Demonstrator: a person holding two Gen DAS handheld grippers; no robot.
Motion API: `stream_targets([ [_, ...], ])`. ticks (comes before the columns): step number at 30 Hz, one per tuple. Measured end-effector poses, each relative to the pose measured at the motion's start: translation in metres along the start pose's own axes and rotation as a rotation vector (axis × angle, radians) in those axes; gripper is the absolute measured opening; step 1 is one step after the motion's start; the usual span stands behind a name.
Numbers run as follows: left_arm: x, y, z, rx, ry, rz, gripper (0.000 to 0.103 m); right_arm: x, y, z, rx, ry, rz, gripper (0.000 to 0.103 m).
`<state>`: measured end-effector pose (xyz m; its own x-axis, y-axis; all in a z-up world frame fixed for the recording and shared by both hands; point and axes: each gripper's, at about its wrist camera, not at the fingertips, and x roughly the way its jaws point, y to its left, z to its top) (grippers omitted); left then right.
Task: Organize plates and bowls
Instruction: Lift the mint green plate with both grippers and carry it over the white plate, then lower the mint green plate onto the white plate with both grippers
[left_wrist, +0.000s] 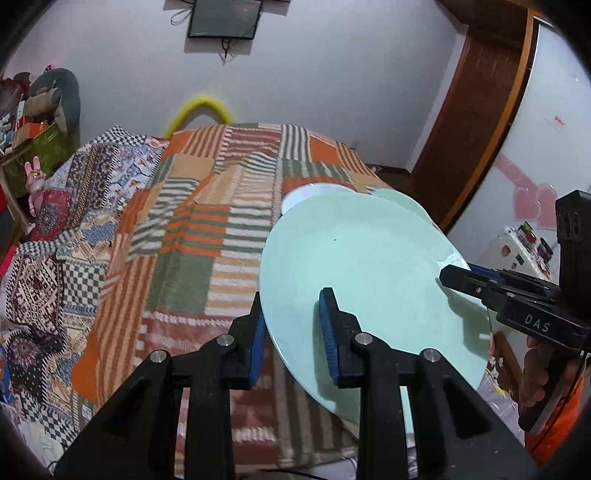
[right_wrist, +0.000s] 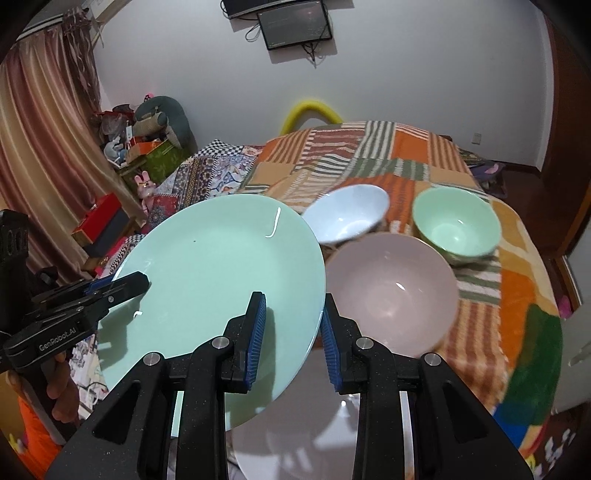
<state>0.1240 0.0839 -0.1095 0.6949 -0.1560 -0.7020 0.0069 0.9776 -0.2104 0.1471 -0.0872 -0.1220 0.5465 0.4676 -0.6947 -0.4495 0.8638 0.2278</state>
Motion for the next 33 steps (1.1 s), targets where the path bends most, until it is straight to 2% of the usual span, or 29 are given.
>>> stream_targets([
  [11,0.01,-0.038,-0.029,0.03,0.077,-0.011,0.028,-0.019,-0.027,-0.039,0.047,0.034,-0.007,0.027],
  [33,0.054,-0.067,-0.067,0.04,0.254,-0.072,0.028,-0.026,-0.062,-0.089,0.16,0.113,-0.02,0.027],
])
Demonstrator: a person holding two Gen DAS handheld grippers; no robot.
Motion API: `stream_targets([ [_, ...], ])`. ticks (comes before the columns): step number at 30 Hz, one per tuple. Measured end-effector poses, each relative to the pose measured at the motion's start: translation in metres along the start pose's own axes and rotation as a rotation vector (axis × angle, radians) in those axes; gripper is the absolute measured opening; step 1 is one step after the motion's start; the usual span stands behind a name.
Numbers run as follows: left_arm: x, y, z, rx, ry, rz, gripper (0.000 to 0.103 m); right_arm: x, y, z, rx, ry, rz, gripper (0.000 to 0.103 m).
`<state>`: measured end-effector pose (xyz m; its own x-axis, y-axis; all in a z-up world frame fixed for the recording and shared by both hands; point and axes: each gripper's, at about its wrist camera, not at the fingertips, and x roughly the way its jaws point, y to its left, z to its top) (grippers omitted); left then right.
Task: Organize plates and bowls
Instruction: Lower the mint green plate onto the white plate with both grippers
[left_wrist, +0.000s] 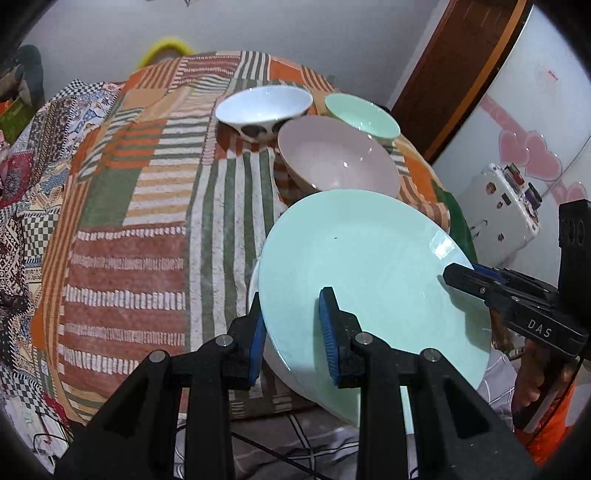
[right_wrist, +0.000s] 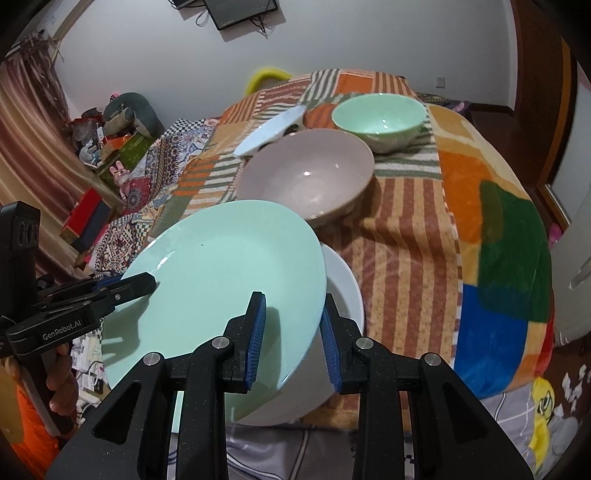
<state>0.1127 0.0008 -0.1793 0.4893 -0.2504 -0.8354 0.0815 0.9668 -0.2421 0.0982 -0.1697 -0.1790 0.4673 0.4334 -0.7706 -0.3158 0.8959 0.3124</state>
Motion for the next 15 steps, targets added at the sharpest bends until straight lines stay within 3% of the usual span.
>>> stream_targets([
  [15,0.039,-0.007,-0.005,-0.008,0.111,0.013,0.028,0.018,-0.022,-0.018,0.067,0.08,-0.002,0.027],
])
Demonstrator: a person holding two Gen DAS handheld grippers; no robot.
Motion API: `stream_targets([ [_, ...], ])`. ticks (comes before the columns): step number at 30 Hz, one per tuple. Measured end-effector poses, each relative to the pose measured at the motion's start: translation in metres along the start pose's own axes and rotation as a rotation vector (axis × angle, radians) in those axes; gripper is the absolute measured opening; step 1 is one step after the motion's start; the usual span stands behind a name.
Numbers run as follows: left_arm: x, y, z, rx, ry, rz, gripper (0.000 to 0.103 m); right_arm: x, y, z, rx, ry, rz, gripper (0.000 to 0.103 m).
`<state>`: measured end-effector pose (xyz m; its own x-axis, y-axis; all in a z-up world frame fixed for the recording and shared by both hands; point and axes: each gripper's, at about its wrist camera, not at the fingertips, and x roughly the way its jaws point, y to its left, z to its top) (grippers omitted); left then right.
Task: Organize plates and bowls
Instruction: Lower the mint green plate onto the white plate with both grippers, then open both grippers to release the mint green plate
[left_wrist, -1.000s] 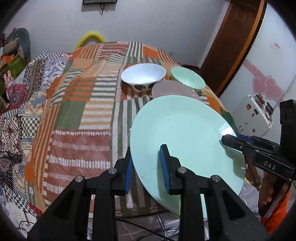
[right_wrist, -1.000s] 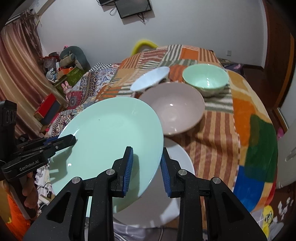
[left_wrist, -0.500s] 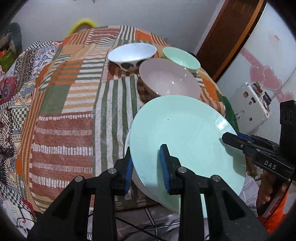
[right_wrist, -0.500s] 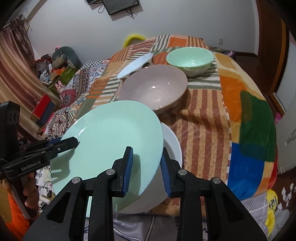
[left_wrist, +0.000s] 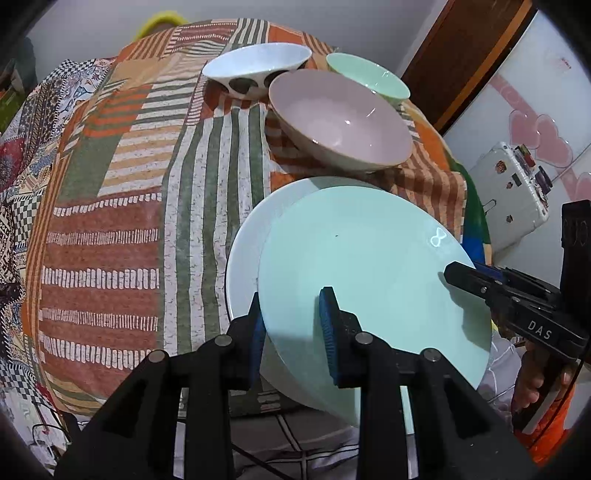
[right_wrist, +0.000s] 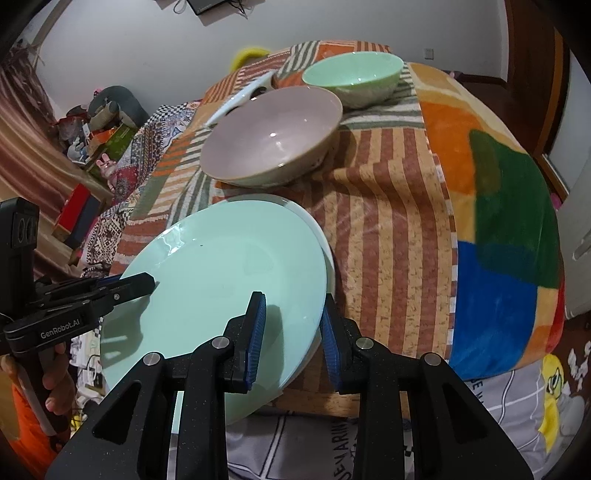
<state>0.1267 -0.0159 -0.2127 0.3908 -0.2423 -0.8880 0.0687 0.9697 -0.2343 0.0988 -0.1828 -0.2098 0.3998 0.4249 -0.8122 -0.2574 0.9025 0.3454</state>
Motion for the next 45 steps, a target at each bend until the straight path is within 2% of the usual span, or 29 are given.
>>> stream_targets([
  [16,0.015,0.013,0.004,-0.017,0.033,0.022,0.029,0.01,0.001,0.007,-0.013,0.021,0.016,0.027],
  [28,0.019,0.017,0.008,-0.028,0.04,0.001,0.029,0.011,0.001,0.008,-0.021,0.018,0.02,0.027],
  [43,0.019,0.013,0.009,0.009,0.083,0.018,0.031,0.014,0.013,0.009,-0.128,0.017,-0.039,0.027],
  [45,0.019,0.01,0.009,0.028,0.08,0.027,0.033,0.013,0.013,0.009,-0.148,0.007,-0.092,0.027],
])
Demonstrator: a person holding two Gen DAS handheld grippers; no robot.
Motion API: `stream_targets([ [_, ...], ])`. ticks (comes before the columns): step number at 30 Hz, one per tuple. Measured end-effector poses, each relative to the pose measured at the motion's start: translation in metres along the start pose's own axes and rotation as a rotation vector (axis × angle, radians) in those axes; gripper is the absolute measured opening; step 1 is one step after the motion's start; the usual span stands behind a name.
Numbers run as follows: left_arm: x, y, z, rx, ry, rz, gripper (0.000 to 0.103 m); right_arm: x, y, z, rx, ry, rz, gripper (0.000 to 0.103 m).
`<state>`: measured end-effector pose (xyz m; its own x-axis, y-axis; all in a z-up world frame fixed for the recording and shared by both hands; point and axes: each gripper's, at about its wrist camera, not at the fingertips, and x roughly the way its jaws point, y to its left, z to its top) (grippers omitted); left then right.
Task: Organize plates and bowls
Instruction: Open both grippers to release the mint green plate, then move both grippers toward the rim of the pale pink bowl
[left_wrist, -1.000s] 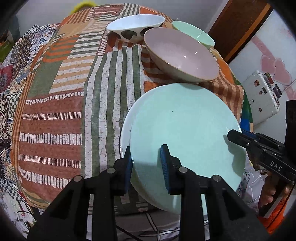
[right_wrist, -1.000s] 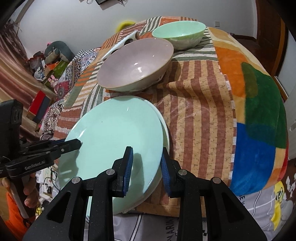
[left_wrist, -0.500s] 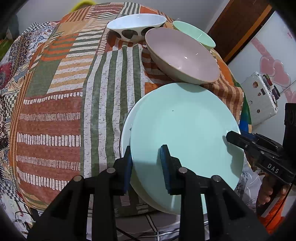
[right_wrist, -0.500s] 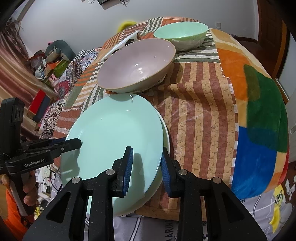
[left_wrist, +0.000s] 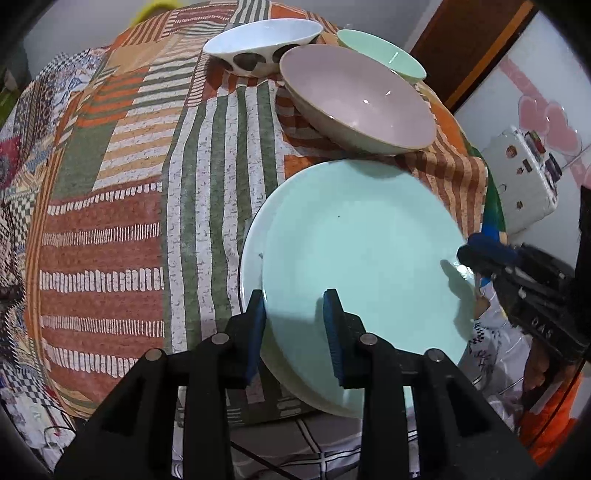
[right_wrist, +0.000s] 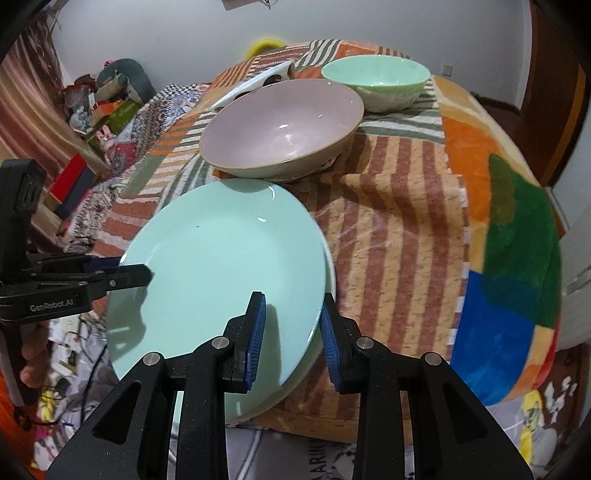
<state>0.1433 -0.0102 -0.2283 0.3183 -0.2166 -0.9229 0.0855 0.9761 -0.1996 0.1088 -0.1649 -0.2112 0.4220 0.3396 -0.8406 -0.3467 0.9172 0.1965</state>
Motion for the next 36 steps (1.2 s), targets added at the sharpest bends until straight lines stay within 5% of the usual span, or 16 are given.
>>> stream_targets([
  [10,-0.001,0.002,0.003,-0.004,0.034,-0.011,0.037,-0.011,-0.015,0.007,0.036,-0.037,0.011,0.028],
  [17,-0.035,0.0,0.013,0.027,-0.085,0.048,0.056,-0.02,-0.017,0.012,0.051,-0.07,0.021,0.033],
  [24,-0.059,0.002,0.042,0.003,-0.233,0.074,0.06,-0.03,-0.022,0.031,0.065,-0.134,0.035,0.034],
  [36,-0.037,0.001,0.095,-0.006,-0.281,0.074,0.061,-0.028,-0.038,0.076,0.116,-0.227,0.029,0.055],
])
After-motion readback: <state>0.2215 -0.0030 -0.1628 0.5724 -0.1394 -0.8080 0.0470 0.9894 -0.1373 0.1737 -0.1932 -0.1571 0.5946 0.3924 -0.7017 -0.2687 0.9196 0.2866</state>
